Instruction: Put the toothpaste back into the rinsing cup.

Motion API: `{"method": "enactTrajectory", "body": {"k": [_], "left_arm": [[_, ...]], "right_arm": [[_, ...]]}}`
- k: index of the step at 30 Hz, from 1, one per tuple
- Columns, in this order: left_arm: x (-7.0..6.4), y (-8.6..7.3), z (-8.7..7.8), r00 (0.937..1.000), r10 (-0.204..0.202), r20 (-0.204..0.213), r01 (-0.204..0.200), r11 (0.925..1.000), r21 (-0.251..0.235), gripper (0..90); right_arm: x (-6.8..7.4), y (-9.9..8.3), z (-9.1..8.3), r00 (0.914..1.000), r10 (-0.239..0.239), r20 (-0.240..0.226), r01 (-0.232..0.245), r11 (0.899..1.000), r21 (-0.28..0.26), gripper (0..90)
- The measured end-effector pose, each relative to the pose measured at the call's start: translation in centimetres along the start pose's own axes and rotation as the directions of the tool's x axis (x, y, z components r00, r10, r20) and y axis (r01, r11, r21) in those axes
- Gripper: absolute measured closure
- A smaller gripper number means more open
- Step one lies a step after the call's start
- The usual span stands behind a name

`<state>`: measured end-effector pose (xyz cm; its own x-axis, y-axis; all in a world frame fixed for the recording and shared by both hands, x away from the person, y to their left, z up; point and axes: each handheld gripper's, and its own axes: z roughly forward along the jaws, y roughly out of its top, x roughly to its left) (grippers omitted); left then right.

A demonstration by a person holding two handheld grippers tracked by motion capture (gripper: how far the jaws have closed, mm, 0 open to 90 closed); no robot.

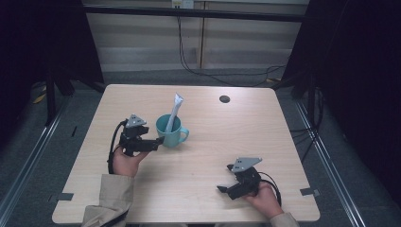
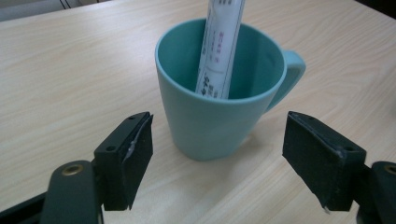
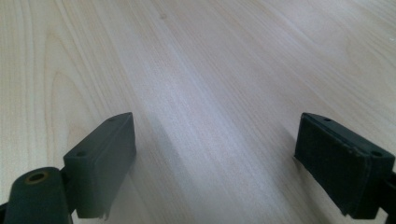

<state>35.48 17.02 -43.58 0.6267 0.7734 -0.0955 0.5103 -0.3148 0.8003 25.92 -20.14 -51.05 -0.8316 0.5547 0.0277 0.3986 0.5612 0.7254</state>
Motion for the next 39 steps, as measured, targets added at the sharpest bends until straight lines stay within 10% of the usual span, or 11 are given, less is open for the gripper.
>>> {"method": "enactTrajectory", "body": {"k": [39], "left_arm": [[-0.5, -6.9, 2.3, 0.9988, 0.043, -0.024, -0.040, 0.9909, 0.129, 24.9]], "right_arm": [[0.0, 0.0, 0.0, 1.0000, 0.000, 0.000, 0.000, 1.000, 0.000, 11.7]]}}
